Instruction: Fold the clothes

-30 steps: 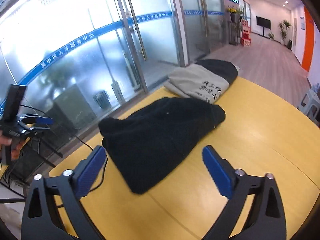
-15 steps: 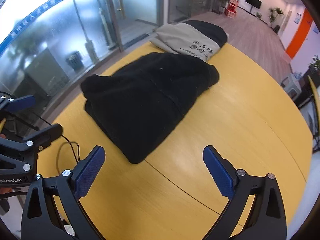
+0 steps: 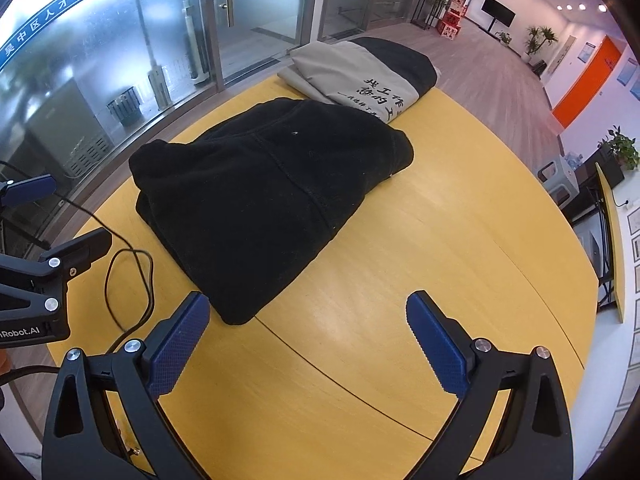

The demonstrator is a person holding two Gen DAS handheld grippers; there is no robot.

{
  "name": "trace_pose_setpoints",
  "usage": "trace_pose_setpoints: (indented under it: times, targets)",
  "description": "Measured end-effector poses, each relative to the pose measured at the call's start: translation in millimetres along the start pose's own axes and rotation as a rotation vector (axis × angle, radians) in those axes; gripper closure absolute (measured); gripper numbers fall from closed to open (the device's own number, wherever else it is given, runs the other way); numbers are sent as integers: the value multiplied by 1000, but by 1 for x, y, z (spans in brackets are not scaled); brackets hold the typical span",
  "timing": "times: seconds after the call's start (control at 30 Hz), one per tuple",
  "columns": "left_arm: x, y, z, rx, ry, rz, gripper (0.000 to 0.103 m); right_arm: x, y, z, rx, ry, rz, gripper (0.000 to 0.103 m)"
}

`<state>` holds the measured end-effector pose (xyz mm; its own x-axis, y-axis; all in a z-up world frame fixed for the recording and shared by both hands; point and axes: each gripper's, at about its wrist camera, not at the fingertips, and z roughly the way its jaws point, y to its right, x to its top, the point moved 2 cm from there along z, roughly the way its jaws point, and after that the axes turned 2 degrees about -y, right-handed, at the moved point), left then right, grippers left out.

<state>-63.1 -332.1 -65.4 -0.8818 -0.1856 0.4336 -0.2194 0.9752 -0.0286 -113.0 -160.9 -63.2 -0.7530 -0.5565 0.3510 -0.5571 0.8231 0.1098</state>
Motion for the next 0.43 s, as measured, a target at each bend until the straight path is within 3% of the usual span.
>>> trace_pose_setpoints:
  times: [0.23,0.33,0.43]
  targets:
    - [-2,9,-1,18,-7,-23,0,-3,5,4,0,0,2,3]
    - [-5,12,-6,112,27,-23,0,-4,5,7,-2,-1,-2,3]
    - [-6,12,-7,133,47,-35,0,-5,6,8,-3,-3,4,3]
